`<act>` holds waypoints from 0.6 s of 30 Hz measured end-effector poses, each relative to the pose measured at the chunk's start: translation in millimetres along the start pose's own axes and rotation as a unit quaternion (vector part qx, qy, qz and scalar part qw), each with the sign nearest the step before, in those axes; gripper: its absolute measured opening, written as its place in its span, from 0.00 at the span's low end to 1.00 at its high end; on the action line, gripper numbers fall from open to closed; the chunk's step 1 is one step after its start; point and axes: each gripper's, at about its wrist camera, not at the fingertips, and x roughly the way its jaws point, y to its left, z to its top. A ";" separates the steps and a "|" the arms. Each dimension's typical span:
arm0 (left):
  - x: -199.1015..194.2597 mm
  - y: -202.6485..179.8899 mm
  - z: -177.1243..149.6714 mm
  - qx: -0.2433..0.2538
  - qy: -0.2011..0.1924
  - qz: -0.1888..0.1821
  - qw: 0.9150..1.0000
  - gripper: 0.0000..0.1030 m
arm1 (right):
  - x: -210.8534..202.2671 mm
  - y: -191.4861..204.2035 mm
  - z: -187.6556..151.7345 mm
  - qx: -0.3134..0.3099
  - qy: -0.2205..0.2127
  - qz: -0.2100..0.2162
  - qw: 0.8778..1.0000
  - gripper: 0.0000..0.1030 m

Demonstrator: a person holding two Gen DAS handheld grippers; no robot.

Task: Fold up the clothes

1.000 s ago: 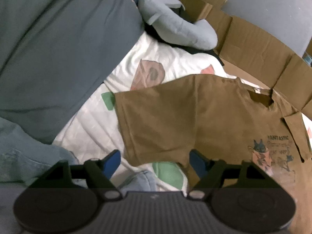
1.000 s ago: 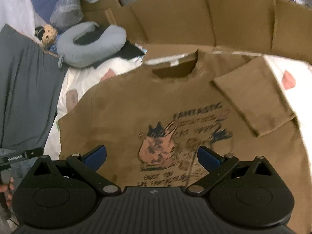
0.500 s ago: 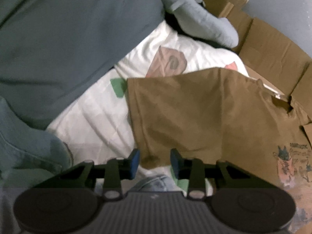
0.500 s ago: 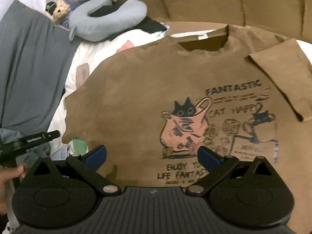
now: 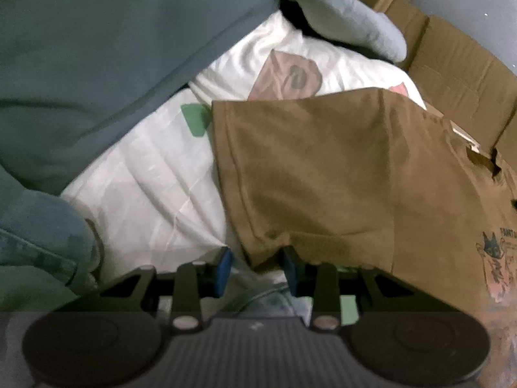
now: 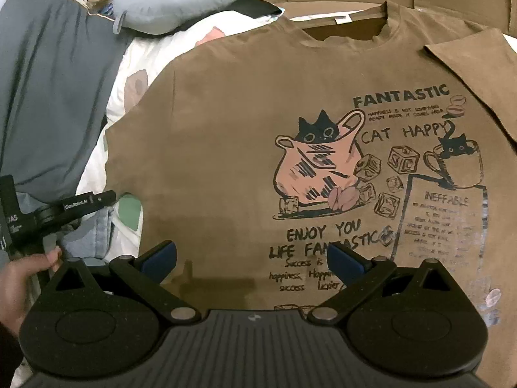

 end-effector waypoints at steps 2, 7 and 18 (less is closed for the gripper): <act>1.8 -2.1 2.5 0.004 -0.001 -0.002 1.000 0.36 | -0.3 -0.6 0.3 0.002 0.000 0.000 1.000 0.99; 7.5 -8.7 5.5 0.019 0.007 0.006 1.000 0.36 | 1.8 -2.4 -1.2 0.005 0.002 -0.003 1.000 0.99; 10.2 3.1 9.9 -0.075 0.044 -0.003 0.996 0.33 | 9.3 0.4 -8.4 0.011 0.017 0.009 1.000 0.99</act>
